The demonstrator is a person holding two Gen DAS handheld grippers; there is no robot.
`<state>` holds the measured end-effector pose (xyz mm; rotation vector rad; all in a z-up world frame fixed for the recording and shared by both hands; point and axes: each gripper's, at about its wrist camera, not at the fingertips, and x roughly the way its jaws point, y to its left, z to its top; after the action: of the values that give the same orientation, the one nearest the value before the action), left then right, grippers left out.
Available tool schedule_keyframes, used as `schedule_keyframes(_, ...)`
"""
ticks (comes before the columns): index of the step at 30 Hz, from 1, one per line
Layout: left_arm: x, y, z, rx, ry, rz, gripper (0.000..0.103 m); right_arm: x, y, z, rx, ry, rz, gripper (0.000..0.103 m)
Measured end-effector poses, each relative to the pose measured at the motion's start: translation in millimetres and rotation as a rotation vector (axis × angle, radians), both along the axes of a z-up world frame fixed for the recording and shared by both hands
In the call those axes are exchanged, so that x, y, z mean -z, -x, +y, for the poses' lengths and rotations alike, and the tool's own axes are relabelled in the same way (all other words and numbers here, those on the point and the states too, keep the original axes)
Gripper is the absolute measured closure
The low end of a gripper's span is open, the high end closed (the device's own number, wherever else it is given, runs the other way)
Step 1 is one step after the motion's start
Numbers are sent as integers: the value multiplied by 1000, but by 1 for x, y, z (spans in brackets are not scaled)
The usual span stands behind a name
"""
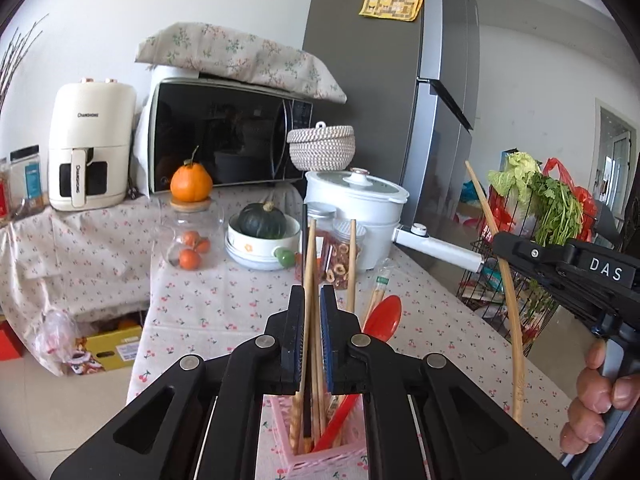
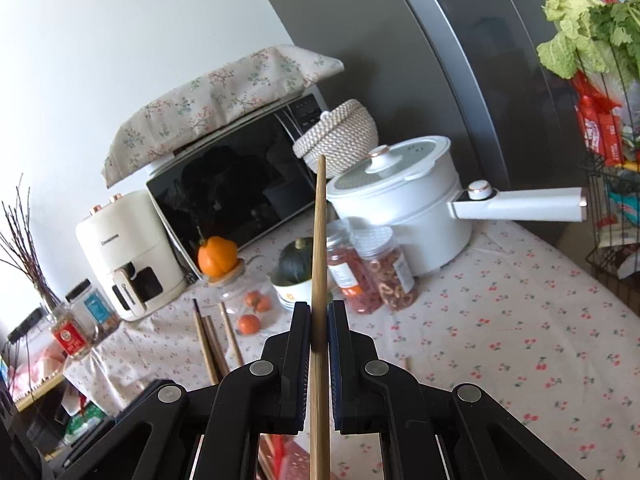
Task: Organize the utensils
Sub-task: 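Carry the chopstick into the basket and open the left tool while the right carries its chopstick, then lower the wooden chopstick into the basket and open the right tool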
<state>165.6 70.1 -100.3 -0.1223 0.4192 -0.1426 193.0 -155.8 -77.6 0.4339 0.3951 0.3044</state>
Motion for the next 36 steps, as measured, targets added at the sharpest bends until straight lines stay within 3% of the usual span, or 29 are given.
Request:
schedule_keyframes(3, -5, 4, 17, -16, 21, 67, 91, -4, 0, 22, 5, -17, -35, 98)
schedule_keyframes(8, -5, 8, 49, -74, 2, 204, 75, -4, 6, 58, 85, 13, -104, 98)
schedule_keyframes(13, 8, 14, 71, -93, -94, 278, 75, 3, 5, 88, 196, 49, -141, 98)
schedule_keyframes(17, 18, 14, 88, -90, -86, 330, 75, 11, 3, 105, 273, 101, -163, 98)
schedule_keyframes(25, 18, 14, 96, -74, -58, 342, 75, 28, -5, 125, 385, 160, -172, 98)
schedule_keyframes(30, 21, 11, 95, -74, -44, 358, 75, 38, 2, 144, 359, 229, -171, 97)
schedule_keyframes(36, 24, 9, 95, -72, -16, 388, 75, 37, 17, 153, 283, 259, -163, 80)
